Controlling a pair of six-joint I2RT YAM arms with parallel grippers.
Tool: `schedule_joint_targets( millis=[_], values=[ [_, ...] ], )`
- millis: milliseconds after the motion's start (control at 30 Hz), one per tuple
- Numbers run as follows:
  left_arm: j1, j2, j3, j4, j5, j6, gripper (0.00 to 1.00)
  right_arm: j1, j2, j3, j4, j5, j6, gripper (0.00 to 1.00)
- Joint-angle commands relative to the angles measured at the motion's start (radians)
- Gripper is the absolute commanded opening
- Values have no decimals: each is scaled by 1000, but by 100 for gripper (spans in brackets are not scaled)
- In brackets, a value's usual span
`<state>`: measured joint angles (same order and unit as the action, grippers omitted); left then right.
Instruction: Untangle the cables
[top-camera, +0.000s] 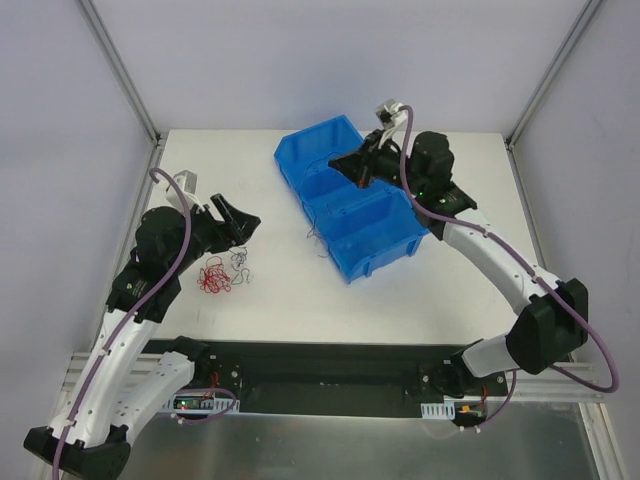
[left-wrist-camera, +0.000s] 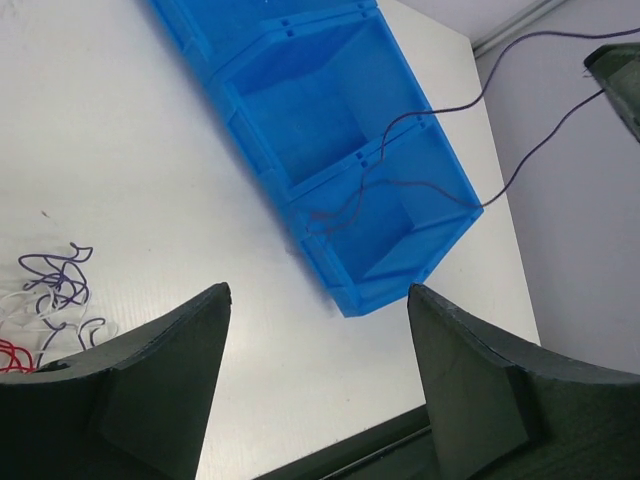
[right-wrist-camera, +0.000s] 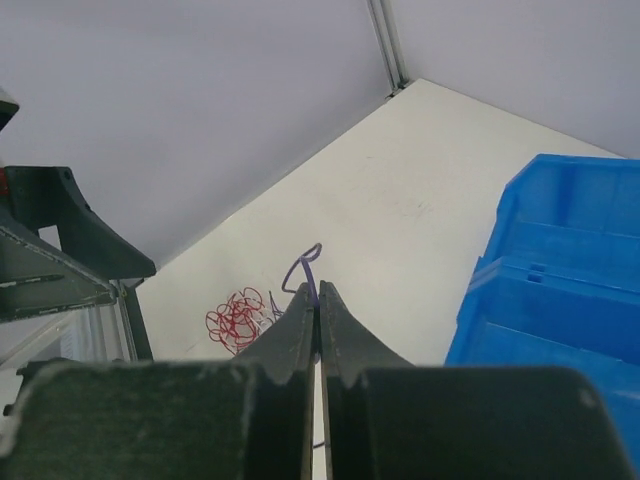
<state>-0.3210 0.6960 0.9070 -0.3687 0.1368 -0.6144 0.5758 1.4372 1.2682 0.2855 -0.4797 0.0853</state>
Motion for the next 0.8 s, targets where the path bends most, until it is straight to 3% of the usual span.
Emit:
schedule_joint_targets(
  millis=[0,300,433,767],
  values=[
    [-4,42,-10,82,55,-7,72,-100,-44,-13,44,-270,-73,0],
    [-4,76,-42,140,73,-15,76,-252,-121,-73,53,-267,-64,1],
    [-4,91,-34,148,76,-8,79,-298,-103,-14,50,-290,-24,0],
    [-4,109,-17,155,76,-8,80,-304,-138,25,96,-364,39,0]
  ],
)
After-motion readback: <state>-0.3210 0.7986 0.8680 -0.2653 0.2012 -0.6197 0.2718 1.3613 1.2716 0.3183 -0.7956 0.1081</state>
